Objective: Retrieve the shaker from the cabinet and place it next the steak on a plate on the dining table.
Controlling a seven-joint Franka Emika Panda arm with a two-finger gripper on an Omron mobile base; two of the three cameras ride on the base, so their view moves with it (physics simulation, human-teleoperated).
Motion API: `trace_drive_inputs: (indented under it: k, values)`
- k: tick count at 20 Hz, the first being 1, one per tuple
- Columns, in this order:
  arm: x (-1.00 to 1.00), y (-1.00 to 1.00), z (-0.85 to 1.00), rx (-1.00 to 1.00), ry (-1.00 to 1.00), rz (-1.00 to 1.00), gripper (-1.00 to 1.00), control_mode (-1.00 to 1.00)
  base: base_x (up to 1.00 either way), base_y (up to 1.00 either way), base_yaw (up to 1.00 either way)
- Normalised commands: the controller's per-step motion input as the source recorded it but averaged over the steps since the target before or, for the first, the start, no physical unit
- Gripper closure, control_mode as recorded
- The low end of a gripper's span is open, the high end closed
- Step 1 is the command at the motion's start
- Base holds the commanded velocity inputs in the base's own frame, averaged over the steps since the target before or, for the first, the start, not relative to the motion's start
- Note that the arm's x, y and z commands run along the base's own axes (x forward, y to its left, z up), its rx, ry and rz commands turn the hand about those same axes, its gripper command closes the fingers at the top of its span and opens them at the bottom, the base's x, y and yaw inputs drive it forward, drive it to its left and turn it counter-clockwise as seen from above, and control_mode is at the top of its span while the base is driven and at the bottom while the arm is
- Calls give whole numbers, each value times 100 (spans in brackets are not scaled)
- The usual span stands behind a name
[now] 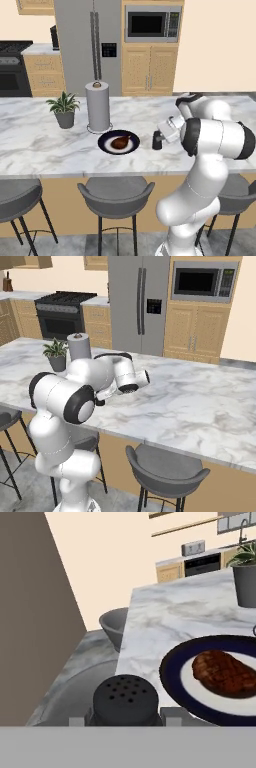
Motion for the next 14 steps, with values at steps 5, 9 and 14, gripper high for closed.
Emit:
trace_drive_inputs:
  k: [5,9,14]
  values:
    - [0,5,-12,3,-10,0,100,-100,0,0,0]
    - [0,0,-1,0,-16,0,100,-100,0,0,0]
    - [10,0,0,0,-10,0,100,-100,0,0,0]
